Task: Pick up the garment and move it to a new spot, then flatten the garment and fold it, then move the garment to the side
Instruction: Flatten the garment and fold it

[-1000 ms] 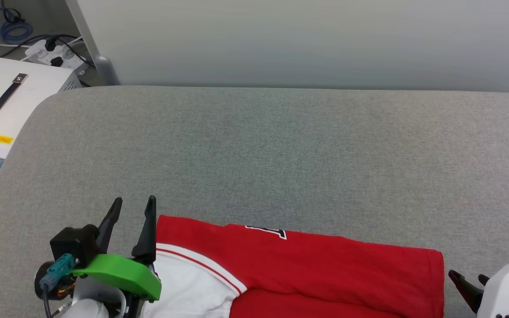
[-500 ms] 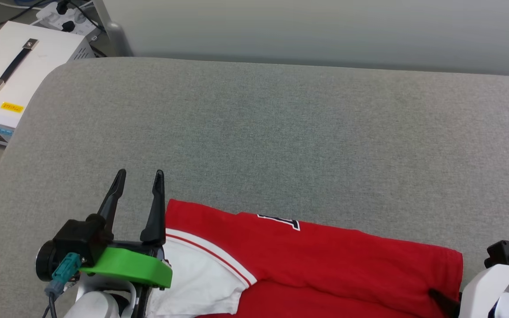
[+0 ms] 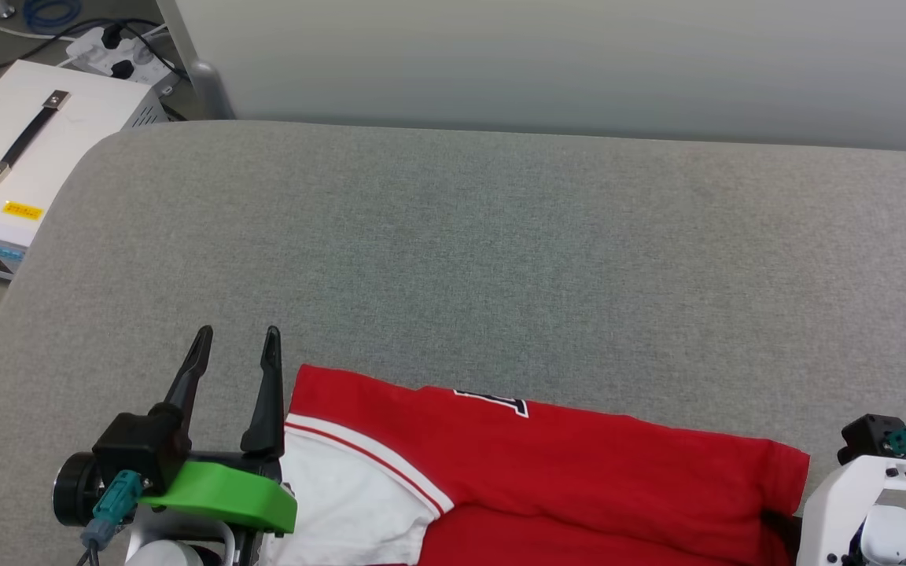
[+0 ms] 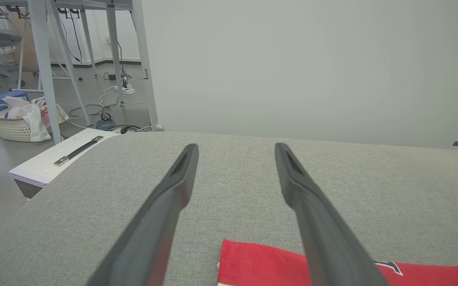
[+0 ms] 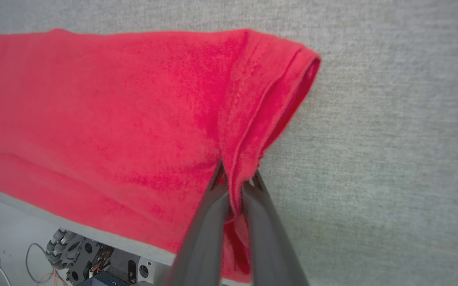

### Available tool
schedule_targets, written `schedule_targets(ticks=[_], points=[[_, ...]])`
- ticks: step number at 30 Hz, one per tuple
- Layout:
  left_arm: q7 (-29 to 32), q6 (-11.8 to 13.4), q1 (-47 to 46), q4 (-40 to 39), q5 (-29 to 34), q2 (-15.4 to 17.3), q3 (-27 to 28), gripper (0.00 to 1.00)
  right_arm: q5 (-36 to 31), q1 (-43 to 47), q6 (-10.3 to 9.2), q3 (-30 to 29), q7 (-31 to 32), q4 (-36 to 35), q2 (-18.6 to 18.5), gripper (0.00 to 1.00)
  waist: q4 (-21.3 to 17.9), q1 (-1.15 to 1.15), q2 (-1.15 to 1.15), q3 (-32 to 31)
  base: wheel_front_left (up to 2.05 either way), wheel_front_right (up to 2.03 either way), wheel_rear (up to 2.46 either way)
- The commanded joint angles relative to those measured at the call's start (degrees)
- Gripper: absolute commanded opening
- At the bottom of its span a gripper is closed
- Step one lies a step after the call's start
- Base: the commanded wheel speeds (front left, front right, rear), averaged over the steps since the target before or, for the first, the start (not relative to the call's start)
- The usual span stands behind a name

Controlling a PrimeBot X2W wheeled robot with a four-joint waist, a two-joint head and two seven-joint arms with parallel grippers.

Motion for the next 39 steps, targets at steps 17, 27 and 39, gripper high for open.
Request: schedule_targets(ticks=[17,27,39], points=[[0.9,0.1,2.4,0.9,0.7,0.4,-2.0,1.00,-1.1,-0.1,0.02,-15.5,6.4,-1.9,-3.0,0.00,-3.6,0.00,0.00,-4.4,0.00,0.00,0.00],[1.1,-0.2,2.9,1.9,0.5,0.1,-3.4,1.00,24.1,-5.3,0.02,-26.5,26.8,0.6,10.0,0.00,-3.2,0.00,0.00,-6.1,0.00,0.00,0.00],[1.2,-0.9,0.7,2.1,0.7,-0.6,-4.3,1.00,55.9,-8.6,0.02,-1.9,20.4,11.4,10.1,0.00,0.0,0.00,0.00,-4.0,0.00,0.00,0.00]])
